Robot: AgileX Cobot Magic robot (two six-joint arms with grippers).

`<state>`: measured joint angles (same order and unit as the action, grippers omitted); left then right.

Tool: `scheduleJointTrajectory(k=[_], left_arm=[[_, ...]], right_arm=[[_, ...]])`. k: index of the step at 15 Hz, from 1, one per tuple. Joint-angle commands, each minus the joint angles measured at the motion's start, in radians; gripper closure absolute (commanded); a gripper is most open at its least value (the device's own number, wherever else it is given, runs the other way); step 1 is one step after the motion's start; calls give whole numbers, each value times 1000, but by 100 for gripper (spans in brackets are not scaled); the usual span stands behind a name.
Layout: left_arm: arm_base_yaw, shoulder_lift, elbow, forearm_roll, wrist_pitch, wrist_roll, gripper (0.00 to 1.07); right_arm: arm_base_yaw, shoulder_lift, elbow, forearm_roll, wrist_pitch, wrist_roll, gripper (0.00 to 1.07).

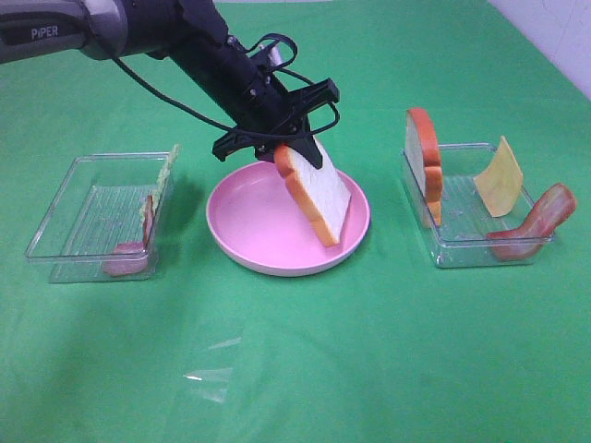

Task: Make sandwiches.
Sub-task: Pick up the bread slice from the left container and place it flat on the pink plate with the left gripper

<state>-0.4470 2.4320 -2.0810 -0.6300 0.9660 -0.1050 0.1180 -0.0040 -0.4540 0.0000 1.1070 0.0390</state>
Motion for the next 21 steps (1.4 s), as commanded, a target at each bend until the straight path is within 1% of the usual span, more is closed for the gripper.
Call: scheduleJointTrajectory(k=[1, 3, 4, 5, 6, 7, 8, 9, 10, 14, 15, 16, 17, 18, 21], left_arm=[[-5, 1, -5, -19, -10, -6, 92], [-5, 1, -5, -18, -11, -12, 89], [-5, 1, -5, -17, -11, -17, 85], [-5, 1, -5, -14, -11, -21, 65], [-5, 1, -5, -5, -9, -21, 50], [-5, 1, -5, 0, -9, -21, 42], [-5, 1, -5, 10, -7, -21, 27], [-5, 1, -5, 21, 1, -19, 16], [-5, -1, -5, 36, 11, -18, 13], [-5, -1, -17, 82, 48, -38, 14], [-10, -1, -33, 124, 66, -63, 14], [-17, -1, -63, 188, 95, -88, 14], [-26, -1, -99, 260, 122, -114, 14], [-45, -1, -145, 352, 158, -145, 14], [-76, -1, -183, 426, 168, -160, 14]], right_arm=[[0, -26, 4, 0, -4, -13, 18], [0, -26, 4, 0, -4, -13, 18], [0, -26, 4, 0, -4, -13, 18], [0, -26, 4, 0, -4, -13, 18], [0, -26, 4, 0, -4, -13, 18], [0, -26, 4, 0, -4, -13, 18], [0, -26, 4, 0, -4, -13, 18], [0, -26, 4, 0, -4, -13, 18], [0, -26, 4, 0, -4, -13, 18], [0, -26, 4, 0, -4, -13, 18], [0, -26, 4, 0, -4, -13, 18], [0, -26, 4, 0, -4, -13, 18], [0, -26, 4, 0, -4, -13, 18], [0, -26, 4, 0, -4, -13, 18], [0, -26, 4, 0, -4, -13, 18]])
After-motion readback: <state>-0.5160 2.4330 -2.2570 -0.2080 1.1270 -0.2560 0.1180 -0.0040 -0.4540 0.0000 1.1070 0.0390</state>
